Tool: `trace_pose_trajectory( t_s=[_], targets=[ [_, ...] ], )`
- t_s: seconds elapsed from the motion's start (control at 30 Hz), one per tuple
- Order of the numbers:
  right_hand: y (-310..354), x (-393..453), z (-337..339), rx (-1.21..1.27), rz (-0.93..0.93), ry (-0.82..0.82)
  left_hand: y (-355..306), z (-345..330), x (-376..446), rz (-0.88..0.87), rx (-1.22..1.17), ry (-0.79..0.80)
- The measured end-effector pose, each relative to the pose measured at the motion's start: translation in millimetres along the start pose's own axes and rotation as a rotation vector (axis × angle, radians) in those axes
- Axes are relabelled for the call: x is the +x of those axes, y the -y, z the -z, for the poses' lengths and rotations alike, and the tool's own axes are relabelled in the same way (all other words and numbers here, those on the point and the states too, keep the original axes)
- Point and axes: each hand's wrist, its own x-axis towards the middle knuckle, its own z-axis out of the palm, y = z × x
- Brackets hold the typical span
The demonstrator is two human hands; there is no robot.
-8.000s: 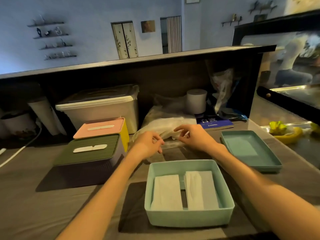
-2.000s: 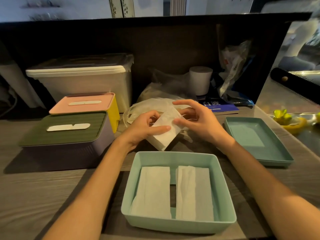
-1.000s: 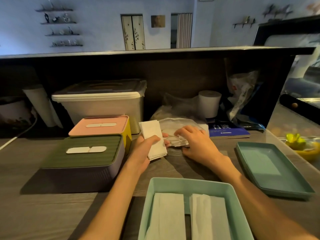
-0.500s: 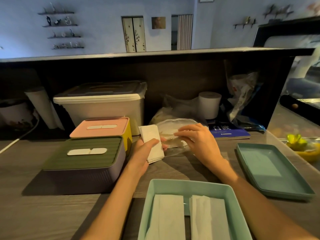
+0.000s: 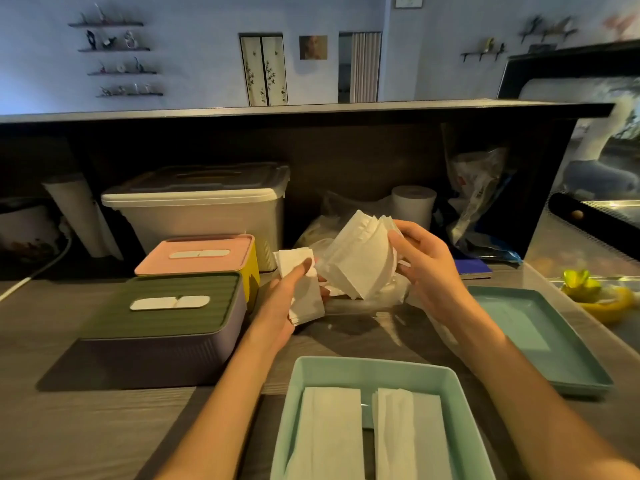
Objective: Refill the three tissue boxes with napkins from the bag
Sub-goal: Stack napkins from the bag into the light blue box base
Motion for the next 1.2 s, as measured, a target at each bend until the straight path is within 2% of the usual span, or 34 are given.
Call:
trace_pose_trajectory(
  t_s=[0.07, 0.17, 0.27, 0.37, 0.5, 0.73, 0.83, 0.97, 1.07, 1.2],
  targets=[
    [9, -3, 1, 0.086, -0.062, 0.119, -4, -2, -4, 0.077, -0.054, 0.068],
    [12, -7, -2, -0.012, -0.084, 0.252, -2, -13, -13, 0.115, -0.073, 0.183],
    [5, -11, -9, -0.209, -0.037, 0.243, 5, -23, -22, 0.104, -0.033, 0.232],
    [-2, -11, -10, -0.408, 0.04, 0.212, 8, -30, -29, 0.176, -0.136, 0.325],
    [-2, -9, -2, -0.534, 0.009, 0.226, 10, -28, -26, 0.22, -0.155, 0.425],
    [-2, -11, -2, -0.318, -0.033, 0.227, 14, -24, -24, 0.244, -0.152, 0.449],
    [-4, -12, -7, -0.436, 0.013, 0.188, 13, -22, -24, 0.285, -0.124, 0.511],
    [-3, -15, -4, -0.463, -0.094, 0.341, 14, -22, -18, 0.356, 0.011, 0.57],
    [-2, -21, -1, -0.416, -0.136, 0.39, 10, -15, -17, 0.311, 0.133, 0.536],
    [-11, -26, 8, -0.356, -0.069, 0.259, 0, 4, -16, 0.066, 0.102, 0.462]
  ],
)
